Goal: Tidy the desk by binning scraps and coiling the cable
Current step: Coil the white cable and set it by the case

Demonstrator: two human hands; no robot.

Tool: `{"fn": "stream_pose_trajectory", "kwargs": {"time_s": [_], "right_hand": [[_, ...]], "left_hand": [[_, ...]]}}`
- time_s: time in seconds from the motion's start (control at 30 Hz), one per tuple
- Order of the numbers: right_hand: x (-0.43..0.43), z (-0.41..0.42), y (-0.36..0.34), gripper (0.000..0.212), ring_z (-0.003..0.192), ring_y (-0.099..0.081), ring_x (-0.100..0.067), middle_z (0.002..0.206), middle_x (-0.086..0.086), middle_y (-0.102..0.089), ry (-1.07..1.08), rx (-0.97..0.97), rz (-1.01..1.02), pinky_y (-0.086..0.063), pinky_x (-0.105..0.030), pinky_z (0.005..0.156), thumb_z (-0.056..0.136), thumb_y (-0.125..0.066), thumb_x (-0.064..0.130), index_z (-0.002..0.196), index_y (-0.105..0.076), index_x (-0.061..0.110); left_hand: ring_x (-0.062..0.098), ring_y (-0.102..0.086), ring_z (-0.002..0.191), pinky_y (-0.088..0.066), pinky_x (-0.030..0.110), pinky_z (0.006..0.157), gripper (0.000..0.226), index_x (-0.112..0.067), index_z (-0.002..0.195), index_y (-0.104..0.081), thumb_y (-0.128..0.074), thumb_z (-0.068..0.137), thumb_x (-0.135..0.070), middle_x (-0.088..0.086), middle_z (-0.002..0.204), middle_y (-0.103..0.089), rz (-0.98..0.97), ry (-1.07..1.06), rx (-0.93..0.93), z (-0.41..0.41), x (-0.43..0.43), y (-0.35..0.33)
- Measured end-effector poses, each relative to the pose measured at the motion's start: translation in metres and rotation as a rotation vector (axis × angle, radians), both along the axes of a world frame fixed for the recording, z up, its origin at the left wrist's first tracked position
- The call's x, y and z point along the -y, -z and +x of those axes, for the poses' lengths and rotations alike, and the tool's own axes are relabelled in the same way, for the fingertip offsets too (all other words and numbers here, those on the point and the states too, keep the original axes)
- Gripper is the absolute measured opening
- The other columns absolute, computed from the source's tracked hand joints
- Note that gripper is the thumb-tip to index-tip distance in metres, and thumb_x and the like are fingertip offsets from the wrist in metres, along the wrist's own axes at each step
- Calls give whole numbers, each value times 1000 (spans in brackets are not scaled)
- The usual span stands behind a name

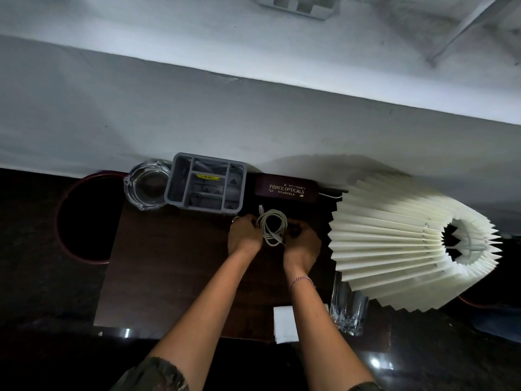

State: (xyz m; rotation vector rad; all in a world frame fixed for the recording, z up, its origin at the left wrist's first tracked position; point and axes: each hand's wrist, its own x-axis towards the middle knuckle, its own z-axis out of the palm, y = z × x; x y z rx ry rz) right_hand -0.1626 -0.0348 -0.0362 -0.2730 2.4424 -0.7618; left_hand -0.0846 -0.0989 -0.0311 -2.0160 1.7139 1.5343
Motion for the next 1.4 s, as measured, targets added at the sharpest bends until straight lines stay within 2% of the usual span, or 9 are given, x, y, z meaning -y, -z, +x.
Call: {"fn": "stream_pose_trajectory", "kwargs": {"time_s": [0.2, 0.3, 0.5, 0.6, 0.67, 0.97, 1.13, 1.3, 1.4], "right_hand": [[-1, -2, 3, 24, 95, -66, -27, 103, -17, -70, 72, 91, -102, -53, -40, 88, 76, -65, -5, 97, -69, 5], [-6, 2, 2, 23, 88, -65, -23, 100, -18, -69, 154, 154, -191, -54, -39, 84, 76, -64, -9, 96, -67, 4], [-17, 13, 1, 29, 81, -64, -11, 105, -9, -68, 58, 119, -227, -50, -17, 70, 78, -66, -3, 104, -64, 7], [-14, 13, 0, 29, 85, -65, -14, 106, -10, -67, -1, 81, -221, -54, -27, 77, 77, -68, -2, 104, -63, 7], [-12, 12, -2, 31, 87, -66, -16, 104, -10, -68, -8, 90, -226, -53, -26, 77, 76, -69, -2, 105, -62, 7], [-8, 7, -4, 36, 105, -63, -27, 125, -15, -57, -211, 59, -42, -51, -41, 93, 83, -64, 6, 119, -60, 7], [-6, 3, -1, 36, 106, -62, -28, 122, -19, -59, -170, 145, -30, -50, -37, 95, 82, -66, 2, 117, -61, 3], [-11, 1, 0, 36, 95, -63, -17, 115, -16, -66, -40, 218, -102, -48, -17, 76, 81, -67, 2, 117, -61, 4], [-17, 0, -2, 38, 101, -63, -22, 115, -17, -66, -10, 276, -109, -51, -29, 88, 80, -69, 4, 117, -61, 4]], "left_hand": [[27, -63, 103, -51, 29, 86, 23, -6, 107, -64, -53, 87, -3, 16, 112, -66, -71, -89, 39, 1, 4, 1], [26, -64, 101, -54, 35, 88, 23, -7, 106, -64, -55, 86, -2, 15, 112, -66, -80, -157, 9, 3, 3, 0], [24, -62, 104, -42, 19, 78, 25, -7, 109, -64, -52, 87, -4, 13, 111, -67, -101, -157, -14, 3, -10, -4], [23, -65, 98, -50, 24, 82, 22, -7, 104, -64, -54, 85, -2, 13, 105, -68, -99, -184, -45, 5, -15, -3], [23, -66, 95, -55, 32, 85, 21, -6, 103, -64, -56, 84, -1, 14, 103, -68, -90, -193, -65, 6, -16, -3], [28, -64, 103, -55, 36, 85, 27, -8, 113, -59, -51, 87, -6, 15, 111, -66, -163, -72, 63, 1, -20, -4], [30, -62, 106, -51, 34, 84, 30, -11, 115, -61, -48, 89, -8, 15, 115, -65, -198, -14, 76, 2, -22, -5], [31, -61, 103, -45, 31, 76, 30, -8, 109, -61, -45, 93, -27, 16, 113, -63, -230, 9, 17, 2, -28, -6], [31, -57, 108, -44, 33, 82, 36, -6, 115, -57, -40, 96, -32, 17, 117, -60, -215, 15, 11, 4, -32, -2]]}}
